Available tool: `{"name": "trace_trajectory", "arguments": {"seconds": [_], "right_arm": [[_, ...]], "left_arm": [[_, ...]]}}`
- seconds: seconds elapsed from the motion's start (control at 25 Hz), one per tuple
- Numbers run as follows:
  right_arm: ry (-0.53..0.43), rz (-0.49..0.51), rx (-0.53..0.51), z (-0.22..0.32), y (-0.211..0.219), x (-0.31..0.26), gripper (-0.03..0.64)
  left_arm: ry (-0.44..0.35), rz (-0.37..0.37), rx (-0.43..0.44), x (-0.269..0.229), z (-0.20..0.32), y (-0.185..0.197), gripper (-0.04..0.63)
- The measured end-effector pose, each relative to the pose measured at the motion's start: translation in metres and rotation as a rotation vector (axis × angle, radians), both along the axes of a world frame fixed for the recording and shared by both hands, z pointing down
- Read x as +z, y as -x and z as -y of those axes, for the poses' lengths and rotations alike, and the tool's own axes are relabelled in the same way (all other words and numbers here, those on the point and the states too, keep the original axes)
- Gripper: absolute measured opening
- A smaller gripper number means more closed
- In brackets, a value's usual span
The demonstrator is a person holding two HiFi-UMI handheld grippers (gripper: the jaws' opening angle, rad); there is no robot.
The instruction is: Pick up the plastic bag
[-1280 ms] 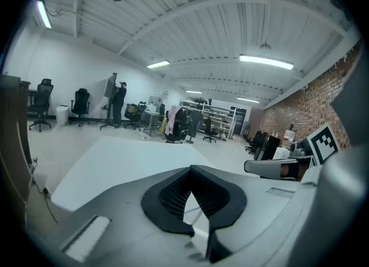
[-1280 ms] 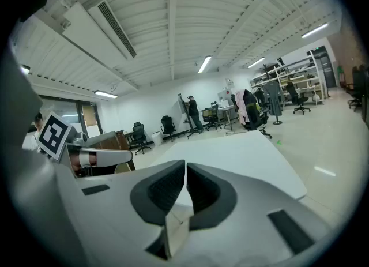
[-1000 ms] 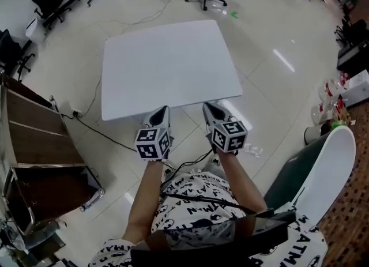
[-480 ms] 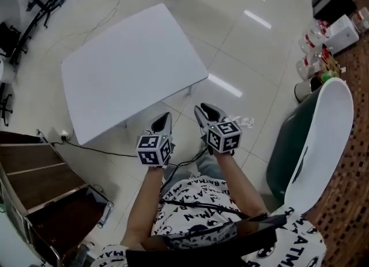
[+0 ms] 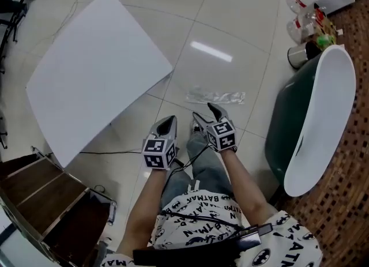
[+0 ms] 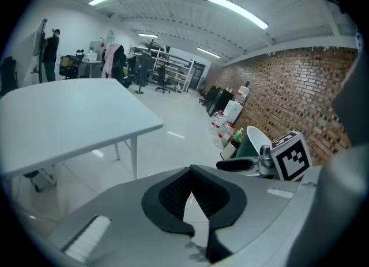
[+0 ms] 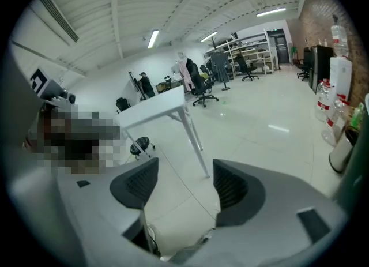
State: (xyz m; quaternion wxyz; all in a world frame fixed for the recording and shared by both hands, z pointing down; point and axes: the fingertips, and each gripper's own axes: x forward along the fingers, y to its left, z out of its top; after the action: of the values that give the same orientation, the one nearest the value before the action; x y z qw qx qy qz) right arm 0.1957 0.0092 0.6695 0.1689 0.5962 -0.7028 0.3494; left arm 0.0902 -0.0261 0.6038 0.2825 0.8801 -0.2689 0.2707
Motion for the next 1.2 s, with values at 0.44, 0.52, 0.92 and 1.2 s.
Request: {"name": "trace_trajectory", "arguments": {"seconds": [0.44,0.52,0.92,1.2], "right_arm": [[0.390,-0.029,-0.132,-0.041,-0.065,0.315,0.333],[0.415,-0.036,-0.162,-0.045,-0.065,0.364,0.333],[0.445,-0.117,-0.385,-0.079,-0.032,0.563,0.333],[0.355,-0.203,-0.534,-0.047,-0.014,0.639,0.331]], "left_arm": [[0.117,0.168,0.144,0.216,-0.009,-0.076,0.006],[0.126,0.200,0.173,0.262,-0.007,-0.086,0.006],[0.202,0.273,0.240,0.455,-0.037,-0.099,0.006],[0.231,0.294,0.222,0.530,-0.047,-0.083,0.006]]}}
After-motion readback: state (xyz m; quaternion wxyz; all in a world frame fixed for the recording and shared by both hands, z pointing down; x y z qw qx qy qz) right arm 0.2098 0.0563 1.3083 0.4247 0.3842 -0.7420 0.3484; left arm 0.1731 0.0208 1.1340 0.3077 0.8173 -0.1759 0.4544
